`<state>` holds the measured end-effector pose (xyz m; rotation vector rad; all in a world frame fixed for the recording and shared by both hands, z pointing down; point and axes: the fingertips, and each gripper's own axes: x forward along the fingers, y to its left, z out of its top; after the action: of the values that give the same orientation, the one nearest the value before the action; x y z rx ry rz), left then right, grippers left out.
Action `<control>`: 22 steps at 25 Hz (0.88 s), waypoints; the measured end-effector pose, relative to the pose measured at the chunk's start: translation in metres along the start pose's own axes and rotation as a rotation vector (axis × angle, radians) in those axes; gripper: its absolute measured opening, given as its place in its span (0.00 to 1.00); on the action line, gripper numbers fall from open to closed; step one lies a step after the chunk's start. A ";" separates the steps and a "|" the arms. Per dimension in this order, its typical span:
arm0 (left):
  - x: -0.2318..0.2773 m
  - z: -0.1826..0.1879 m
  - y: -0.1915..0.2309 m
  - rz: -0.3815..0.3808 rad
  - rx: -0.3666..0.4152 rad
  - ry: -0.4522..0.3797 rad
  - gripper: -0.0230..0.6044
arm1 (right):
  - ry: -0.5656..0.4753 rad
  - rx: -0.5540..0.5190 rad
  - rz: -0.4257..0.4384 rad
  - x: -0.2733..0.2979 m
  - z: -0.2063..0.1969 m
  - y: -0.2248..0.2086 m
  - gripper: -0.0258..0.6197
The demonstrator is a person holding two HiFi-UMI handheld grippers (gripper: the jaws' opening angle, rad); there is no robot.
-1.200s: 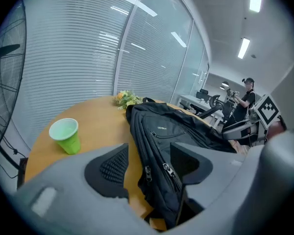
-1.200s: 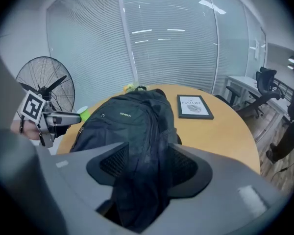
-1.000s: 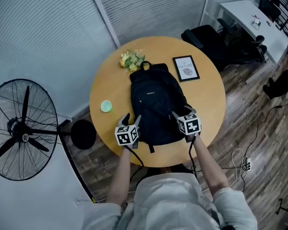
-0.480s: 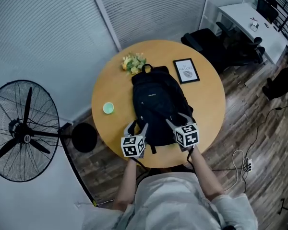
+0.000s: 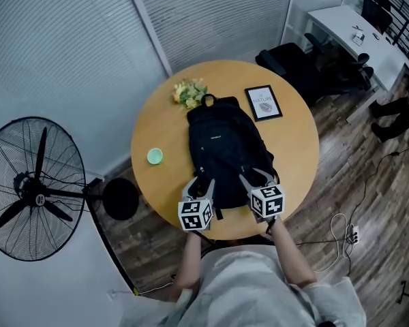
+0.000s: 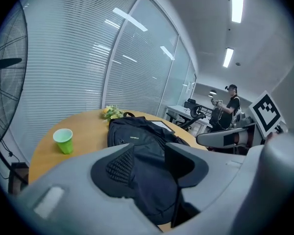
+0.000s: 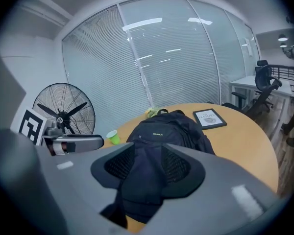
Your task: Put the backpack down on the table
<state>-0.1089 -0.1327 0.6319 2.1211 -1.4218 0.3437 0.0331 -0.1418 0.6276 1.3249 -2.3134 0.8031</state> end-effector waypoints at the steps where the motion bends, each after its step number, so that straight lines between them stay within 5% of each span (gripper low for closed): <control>1: -0.001 0.000 -0.001 -0.001 -0.004 -0.002 0.34 | -0.002 0.000 -0.003 -0.001 0.000 0.000 0.30; 13: -0.002 0.000 -0.005 0.009 -0.029 -0.028 0.18 | 0.008 -0.010 0.008 -0.002 -0.001 0.001 0.20; 17: -0.005 0.000 -0.003 0.020 -0.028 -0.037 0.04 | 0.006 -0.006 0.013 -0.002 -0.001 0.001 0.16; 22: -0.005 0.000 -0.003 0.015 -0.017 -0.033 0.04 | 0.001 0.018 -0.003 -0.002 -0.002 -0.002 0.05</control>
<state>-0.1080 -0.1282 0.6284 2.1128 -1.4544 0.3023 0.0356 -0.1398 0.6285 1.3347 -2.3086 0.8252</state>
